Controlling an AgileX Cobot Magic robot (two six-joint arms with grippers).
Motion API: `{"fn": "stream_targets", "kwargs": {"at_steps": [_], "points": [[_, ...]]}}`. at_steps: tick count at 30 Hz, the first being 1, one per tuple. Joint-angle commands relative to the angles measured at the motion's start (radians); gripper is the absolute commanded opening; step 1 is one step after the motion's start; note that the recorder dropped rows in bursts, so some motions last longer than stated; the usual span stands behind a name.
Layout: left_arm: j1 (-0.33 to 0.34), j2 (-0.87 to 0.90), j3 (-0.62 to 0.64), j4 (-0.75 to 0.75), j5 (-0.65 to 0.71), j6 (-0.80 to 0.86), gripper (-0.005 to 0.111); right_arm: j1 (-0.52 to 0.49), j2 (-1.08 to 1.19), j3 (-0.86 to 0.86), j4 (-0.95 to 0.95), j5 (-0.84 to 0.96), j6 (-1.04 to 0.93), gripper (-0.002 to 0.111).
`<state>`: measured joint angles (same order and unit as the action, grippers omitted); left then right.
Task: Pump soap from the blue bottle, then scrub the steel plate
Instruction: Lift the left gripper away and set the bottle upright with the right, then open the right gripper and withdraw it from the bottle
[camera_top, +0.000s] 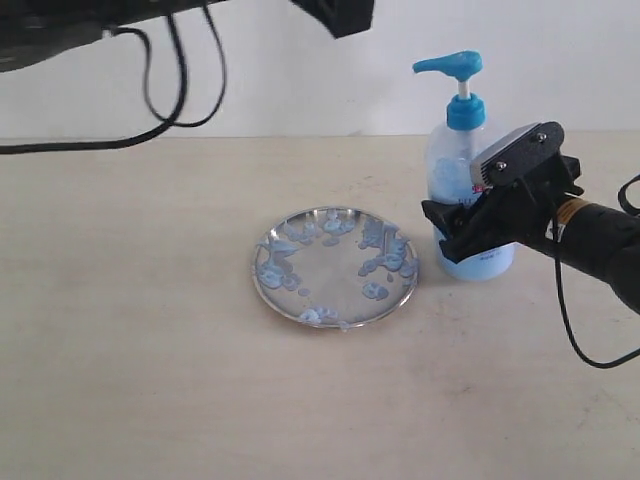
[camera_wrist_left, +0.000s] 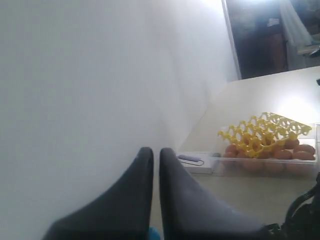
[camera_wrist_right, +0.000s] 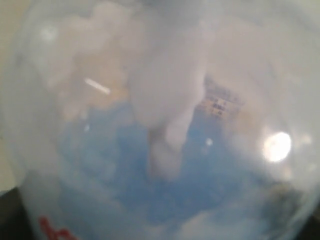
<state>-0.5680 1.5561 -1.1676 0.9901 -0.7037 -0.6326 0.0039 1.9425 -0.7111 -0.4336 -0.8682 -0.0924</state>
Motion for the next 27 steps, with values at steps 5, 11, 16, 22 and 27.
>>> {"fn": "stream_targets", "kwargs": {"at_steps": [5, 11, 16, 22, 27], "points": [[0.129, -0.562, 0.512, -0.92, 0.123, 0.662, 0.004, 0.005, 0.013, 0.011, -0.014, -0.082, 0.169, 0.104], [0.129, -0.86, 0.702, -1.1, 0.253, 0.949, 0.004, 0.005, 0.005, 0.011, -0.014, -0.149, 0.26, 0.104], [0.129, -1.094, 0.768, -1.283, 0.418, 1.143, 0.004, 0.005, -0.099, 0.012, -0.018, -0.081, 0.267, 0.104], [0.129, -1.385, 0.785, -1.606, 0.485, 1.461, 0.004, 0.005, -0.39, 0.012, -0.101, 0.179, 0.418, 0.104], [0.129, -1.552, 0.806, -1.856, 0.644, 1.533, 0.004, 0.005, -0.704, 0.012, -0.174, 0.601, 0.64, 0.101]]}}
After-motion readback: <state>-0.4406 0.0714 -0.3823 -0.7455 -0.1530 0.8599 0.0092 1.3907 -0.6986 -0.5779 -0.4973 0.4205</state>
